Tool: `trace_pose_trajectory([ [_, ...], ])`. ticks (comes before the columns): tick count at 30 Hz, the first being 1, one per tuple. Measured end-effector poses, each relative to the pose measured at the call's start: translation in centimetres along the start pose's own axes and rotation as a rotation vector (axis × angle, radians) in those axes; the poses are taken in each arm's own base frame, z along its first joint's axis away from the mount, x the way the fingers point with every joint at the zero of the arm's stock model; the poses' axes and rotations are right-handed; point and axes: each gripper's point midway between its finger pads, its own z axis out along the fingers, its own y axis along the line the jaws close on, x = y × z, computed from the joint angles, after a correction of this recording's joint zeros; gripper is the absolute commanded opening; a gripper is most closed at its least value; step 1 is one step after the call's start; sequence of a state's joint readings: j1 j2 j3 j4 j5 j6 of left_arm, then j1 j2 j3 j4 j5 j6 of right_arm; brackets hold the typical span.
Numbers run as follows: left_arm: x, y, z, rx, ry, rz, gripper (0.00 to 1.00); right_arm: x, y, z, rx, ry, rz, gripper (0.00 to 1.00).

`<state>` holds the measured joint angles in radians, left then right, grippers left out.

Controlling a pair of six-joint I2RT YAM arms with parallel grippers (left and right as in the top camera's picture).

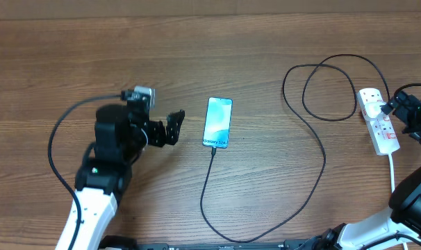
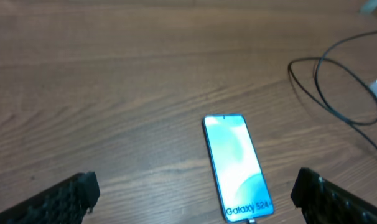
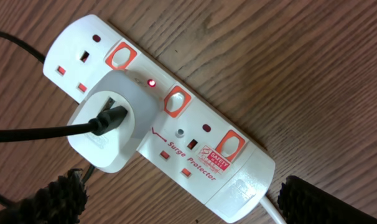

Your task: Plug charger to phone and switch on socket

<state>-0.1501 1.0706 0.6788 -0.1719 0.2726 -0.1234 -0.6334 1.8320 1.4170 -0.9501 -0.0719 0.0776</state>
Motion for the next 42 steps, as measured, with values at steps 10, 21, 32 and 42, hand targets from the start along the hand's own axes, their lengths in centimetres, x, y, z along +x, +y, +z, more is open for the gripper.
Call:
trace_pose_trajectory([
  [10,4.4,0.5,-0.6,0.015,-0.174,0.004,1.0,0.0,0.0,0.0,0.0,0.0,0.0,1.0],
  [21,8.9,1.9,-1.3,-0.031,-0.206,-0.074,1.0,0.0,0.0,0.0,0.0,0.0,0.0,1.0],
  [32,11.9,3.3,-2.2,-0.101,-0.2,-0.107,1.0,0.0,0.0,0.0,0.001,0.0,0.0,1.0],
  [42,10.8,4.6,-5.2,-0.209,-0.304,-0.089,1.0,0.0,0.0,0.0,0.001,-0.001,0.0,1.0],
])
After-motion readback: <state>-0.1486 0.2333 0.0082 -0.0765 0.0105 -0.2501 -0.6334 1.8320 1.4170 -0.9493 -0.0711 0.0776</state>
